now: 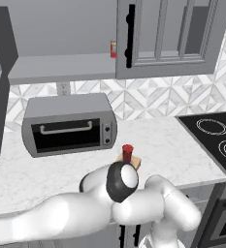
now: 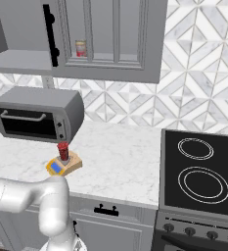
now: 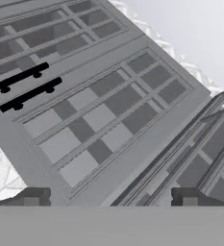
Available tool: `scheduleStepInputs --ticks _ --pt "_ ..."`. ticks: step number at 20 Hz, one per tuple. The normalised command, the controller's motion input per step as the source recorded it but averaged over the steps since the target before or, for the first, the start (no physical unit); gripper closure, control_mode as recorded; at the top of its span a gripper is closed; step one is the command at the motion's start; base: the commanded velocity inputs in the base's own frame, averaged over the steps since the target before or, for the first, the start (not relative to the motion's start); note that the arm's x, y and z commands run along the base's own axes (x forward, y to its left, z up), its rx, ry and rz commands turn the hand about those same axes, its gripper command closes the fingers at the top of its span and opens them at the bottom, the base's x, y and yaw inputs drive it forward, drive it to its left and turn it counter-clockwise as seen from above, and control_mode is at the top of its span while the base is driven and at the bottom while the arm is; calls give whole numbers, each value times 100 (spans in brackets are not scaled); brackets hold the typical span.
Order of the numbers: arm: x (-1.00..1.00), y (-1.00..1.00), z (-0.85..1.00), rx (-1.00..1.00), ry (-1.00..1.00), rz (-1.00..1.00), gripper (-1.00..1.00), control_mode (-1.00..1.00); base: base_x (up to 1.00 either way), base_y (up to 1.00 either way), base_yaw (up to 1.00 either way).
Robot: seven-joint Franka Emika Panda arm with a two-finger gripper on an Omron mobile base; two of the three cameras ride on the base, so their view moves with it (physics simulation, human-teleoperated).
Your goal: Pick the yogurt and place it on the digital scale for weighing, and close the cabinet.
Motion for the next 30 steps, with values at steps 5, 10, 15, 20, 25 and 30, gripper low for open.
scheduleStepInputs --ticks 5,10,15,20,25,30 --pt "-16 -21 -23 16 1 -35 -100 -100 0 0 0" --pt "21 -1 -87 -3 31 -45 -100 -100 0 0 0" --pt "97 -15 -2 5 9 -24 -100 -100 0 0 0" --pt "58 -61 -17 17 7 -15 -100 -100 0 0 0" --pt "87 -78 -14 18 21 -10 -100 -100 0 0 0" --pt "100 -100 0 31 22 -4 -100 -100 0 0 0"
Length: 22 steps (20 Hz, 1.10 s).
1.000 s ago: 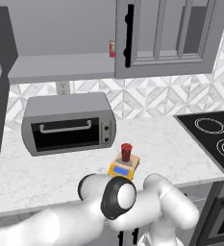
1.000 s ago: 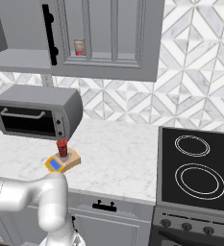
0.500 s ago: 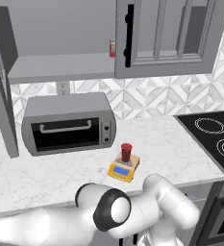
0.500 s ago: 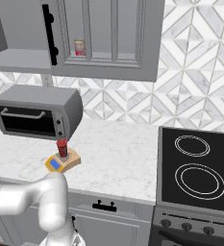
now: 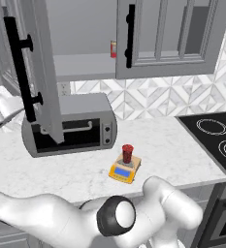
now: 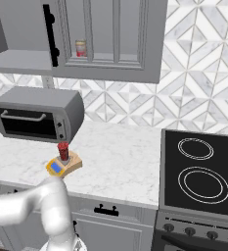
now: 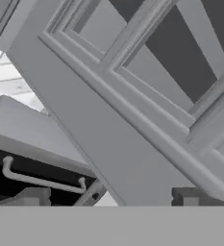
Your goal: Pick the yogurt and place it on the digital scale for weighing, and close the cabinet.
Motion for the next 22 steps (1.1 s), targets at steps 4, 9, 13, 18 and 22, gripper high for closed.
scheduleStepInputs --ticks 4,9,13,18,22 --pt "99 -100 0 43 6 0 -100 -100 0 0 0" --pt "92 -100 14 49 0 0 -100 -100 0 0 0" --pt "93 -100 7 50 -16 1 -100 -100 0 0 0" --pt "100 -95 1 49 -19 6 -100 -100 0 0 0" --pt "100 -66 2 41 -1 3 -100 -100 0 0 0"
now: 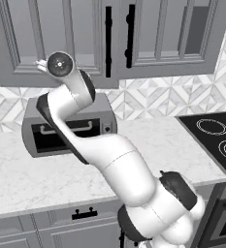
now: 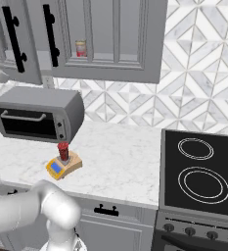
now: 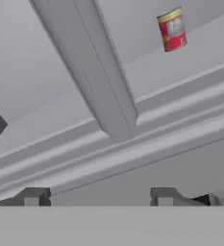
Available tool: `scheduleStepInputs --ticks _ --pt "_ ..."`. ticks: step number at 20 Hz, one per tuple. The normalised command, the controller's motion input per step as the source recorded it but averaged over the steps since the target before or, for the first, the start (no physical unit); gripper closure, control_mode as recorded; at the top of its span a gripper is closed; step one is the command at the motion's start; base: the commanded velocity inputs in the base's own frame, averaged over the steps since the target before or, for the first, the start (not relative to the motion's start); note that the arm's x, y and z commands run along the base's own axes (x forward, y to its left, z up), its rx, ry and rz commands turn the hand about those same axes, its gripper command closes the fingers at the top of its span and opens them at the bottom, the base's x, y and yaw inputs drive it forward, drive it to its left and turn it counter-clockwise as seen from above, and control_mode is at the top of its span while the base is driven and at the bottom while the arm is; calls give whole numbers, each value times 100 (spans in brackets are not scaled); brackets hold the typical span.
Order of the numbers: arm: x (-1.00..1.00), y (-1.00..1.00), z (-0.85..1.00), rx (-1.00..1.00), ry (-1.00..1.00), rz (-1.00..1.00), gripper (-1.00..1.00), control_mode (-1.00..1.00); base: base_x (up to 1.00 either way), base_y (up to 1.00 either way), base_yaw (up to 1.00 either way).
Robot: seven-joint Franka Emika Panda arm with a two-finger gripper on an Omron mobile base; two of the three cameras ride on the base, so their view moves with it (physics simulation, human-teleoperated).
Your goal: Pick the yogurt and place it on the digital scale for weighing, and close the cabinet.
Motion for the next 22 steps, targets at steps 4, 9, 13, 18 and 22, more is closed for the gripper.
scheduleStepInputs --ticks 4,9,13,18,22 --pt "91 -32 16 28 -11 -1 -100 -100 0 0 0" --pt "92 -2 14 15 -15 -7 -100 -100 0 0 0" --pt "95 12 16 3 -3 -16 -100 -100 0 0 0" --pt "21 -40 36 16 -1 -10 -100 -100 0 0 0" --pt "-19 -99 32 30 -2 -5 -100 -100 0 0 0"
